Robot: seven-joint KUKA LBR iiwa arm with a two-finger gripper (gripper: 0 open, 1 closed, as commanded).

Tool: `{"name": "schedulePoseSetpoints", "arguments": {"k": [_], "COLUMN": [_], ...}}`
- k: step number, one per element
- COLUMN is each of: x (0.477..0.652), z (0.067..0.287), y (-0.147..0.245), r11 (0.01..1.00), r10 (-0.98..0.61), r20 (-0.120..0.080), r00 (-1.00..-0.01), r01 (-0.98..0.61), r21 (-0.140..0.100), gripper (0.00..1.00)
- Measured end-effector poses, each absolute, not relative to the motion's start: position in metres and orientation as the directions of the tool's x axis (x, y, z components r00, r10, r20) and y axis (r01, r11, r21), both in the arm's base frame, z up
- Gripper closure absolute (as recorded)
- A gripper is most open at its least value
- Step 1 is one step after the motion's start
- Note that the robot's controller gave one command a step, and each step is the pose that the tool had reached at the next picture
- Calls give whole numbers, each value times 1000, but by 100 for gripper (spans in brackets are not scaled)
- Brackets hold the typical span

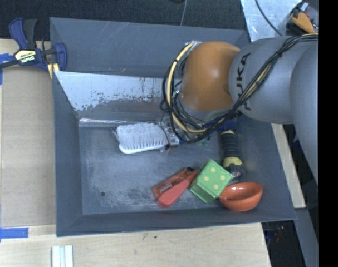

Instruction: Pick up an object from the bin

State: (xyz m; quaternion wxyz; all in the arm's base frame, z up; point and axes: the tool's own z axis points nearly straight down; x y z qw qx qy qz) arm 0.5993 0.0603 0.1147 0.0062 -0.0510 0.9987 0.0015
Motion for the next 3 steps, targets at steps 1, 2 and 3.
{"name": "schedulePoseSetpoints", "arguments": {"k": [1,2,3], "x": [600,601,600], "z": [132,141,153], "y": [60,60,60], "r11": [995,995,995], "r10": [-101,-101,-100], "r20": [-15,-21,-19], "r00": [-995,-995,-995], "r01": [-101,-101,-100], "r21": [2,2,2], "gripper": [100,100,100]}}
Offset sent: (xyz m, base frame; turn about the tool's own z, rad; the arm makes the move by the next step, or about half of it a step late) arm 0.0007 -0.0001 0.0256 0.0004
